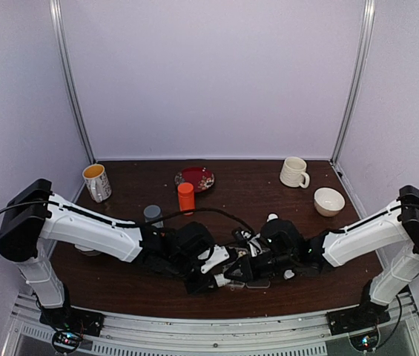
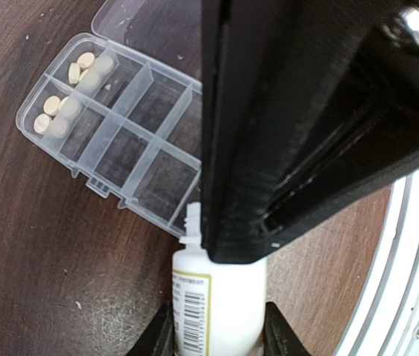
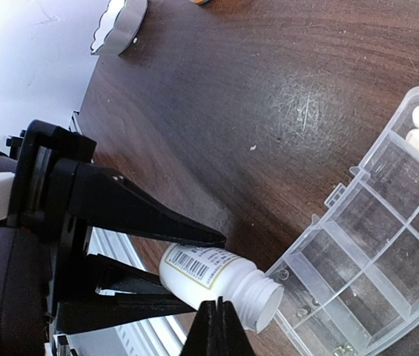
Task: Sort the pills into containers
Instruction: Pour the pill into the compartment of the pill container.
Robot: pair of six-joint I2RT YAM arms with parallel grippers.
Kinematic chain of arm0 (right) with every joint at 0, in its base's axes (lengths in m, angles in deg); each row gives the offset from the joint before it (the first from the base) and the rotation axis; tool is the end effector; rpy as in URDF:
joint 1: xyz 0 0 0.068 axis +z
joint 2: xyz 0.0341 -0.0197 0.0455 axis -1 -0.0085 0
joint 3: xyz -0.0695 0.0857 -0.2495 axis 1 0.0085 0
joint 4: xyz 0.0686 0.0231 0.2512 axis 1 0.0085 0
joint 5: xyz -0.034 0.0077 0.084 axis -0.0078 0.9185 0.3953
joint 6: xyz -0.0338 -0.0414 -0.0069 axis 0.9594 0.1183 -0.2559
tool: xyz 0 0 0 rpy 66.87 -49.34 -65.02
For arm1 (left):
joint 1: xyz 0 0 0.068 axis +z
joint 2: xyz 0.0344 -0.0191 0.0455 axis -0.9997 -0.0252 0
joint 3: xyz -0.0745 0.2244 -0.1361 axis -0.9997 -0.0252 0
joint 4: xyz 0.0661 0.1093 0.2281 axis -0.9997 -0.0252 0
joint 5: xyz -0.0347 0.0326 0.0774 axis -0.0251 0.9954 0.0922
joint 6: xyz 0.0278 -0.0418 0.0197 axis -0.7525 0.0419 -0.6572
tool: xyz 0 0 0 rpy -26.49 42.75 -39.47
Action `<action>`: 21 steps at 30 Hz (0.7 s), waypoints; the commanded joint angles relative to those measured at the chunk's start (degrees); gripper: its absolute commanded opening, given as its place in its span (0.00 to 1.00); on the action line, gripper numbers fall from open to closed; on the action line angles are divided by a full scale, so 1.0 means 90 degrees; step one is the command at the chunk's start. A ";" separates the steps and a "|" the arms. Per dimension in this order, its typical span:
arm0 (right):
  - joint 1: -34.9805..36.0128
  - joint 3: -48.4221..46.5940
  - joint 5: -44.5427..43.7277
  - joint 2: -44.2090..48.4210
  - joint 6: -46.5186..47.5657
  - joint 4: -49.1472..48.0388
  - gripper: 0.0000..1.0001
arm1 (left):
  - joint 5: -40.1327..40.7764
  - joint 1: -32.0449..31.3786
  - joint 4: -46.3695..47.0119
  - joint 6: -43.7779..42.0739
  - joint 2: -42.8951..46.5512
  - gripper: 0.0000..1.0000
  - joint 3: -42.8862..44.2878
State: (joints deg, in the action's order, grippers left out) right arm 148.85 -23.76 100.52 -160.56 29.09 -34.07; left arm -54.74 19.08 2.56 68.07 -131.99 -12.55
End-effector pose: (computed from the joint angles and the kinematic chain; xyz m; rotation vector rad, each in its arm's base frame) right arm 0.1353 0.2596 0.1476 -0.5886 2.5118 1.4079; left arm 0.1189 -0.3284 0.1573 1.3603 2.3373 -0.6212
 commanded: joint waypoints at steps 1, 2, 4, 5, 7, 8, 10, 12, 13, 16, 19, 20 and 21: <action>-0.0089 -0.0045 -0.0104 0.0522 0.0179 0.0367 0.00 | -0.0056 -0.0012 0.0338 -0.0051 0.0001 0.00 0.0060; -0.0110 -0.0036 -0.0176 0.0662 0.0240 0.0497 0.00 | -0.0048 -0.0011 0.0374 -0.0046 0.0019 0.00 0.0030; -0.0159 -0.0055 -0.0352 0.0957 0.0415 0.0881 0.00 | -0.0040 -0.0015 0.0451 -0.0044 0.0053 0.00 -0.0032; -0.0192 -0.0071 -0.0433 0.1097 0.0525 0.1116 0.00 | -0.0033 -0.0014 0.0500 -0.0040 0.0070 0.00 -0.0071; -0.0235 -0.0122 -0.0565 0.1356 0.0749 0.1588 0.02 | -0.0050 -0.0021 0.0628 -0.0042 0.0099 0.00 -0.0157; -0.0257 -0.0147 -0.0627 0.1482 0.0873 0.1844 0.03 | -0.0045 -0.0025 0.0702 -0.0045 0.0125 0.00 -0.0205; -0.0300 -0.0165 -0.0832 0.1739 0.1086 0.2385 0.09 | -0.0042 -0.0024 0.0838 -0.0044 0.0196 0.00 -0.0341; -0.0330 -0.0139 -0.1104 0.2038 0.1276 0.2918 0.15 | -0.0017 -0.0020 0.0943 -0.0046 0.0257 0.00 -0.0427; -0.0349 -0.0132 -0.1283 0.2199 0.1370 0.3201 0.18 | -0.0012 -0.0022 0.0974 -0.0042 0.0262 0.00 -0.0458; -0.0398 -0.0123 -0.1850 0.2604 0.1658 0.4119 0.32 | -0.0002 -0.0017 0.1030 -0.0039 0.0316 0.00 -0.0513; -0.0451 -0.0230 -0.2567 0.2811 0.1870 0.5245 0.40 | 0.0006 -0.0024 0.1107 -0.0027 0.0371 0.00 -0.0585; -0.0458 -0.0250 -0.2809 0.2855 0.1897 0.5562 0.43 | 0.0012 -0.0020 0.1145 -0.0027 0.0396 0.00 -0.0621; -0.0472 -0.0248 -0.3061 0.2895 0.1909 0.5856 0.47 | 0.0008 -0.0024 0.1205 -0.0024 0.0423 0.00 -0.0658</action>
State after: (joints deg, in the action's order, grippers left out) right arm 145.20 -24.44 84.56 -136.06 42.95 2.48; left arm -54.87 19.08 9.88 68.09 -130.50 -17.17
